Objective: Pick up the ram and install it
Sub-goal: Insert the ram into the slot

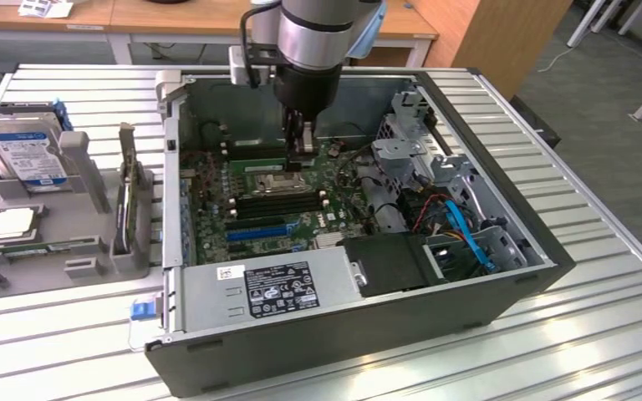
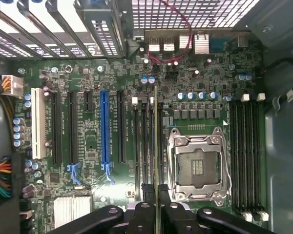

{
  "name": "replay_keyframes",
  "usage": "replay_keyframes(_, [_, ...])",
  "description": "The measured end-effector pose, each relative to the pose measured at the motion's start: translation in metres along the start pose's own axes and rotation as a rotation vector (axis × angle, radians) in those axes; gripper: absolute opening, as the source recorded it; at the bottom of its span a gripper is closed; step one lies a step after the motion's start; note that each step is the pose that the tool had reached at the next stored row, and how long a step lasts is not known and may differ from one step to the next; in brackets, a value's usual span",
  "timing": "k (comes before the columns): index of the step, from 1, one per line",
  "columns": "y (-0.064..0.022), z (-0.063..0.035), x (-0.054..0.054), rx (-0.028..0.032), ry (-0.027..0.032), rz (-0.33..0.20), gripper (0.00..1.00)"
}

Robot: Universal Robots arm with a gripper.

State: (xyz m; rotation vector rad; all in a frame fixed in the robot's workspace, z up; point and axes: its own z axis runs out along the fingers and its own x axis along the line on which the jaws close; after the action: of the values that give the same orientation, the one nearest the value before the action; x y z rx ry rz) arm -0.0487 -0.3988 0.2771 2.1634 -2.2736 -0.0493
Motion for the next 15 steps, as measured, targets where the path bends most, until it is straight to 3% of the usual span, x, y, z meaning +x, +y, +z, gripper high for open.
replay_keyframes(5, [-0.0001,0.0026,0.000,-0.0001,0.0001,0.000,0.14])
replay_keyframes(15, [-0.0018,0.0206,0.000,-0.0001,0.0000,0.000,0.14])
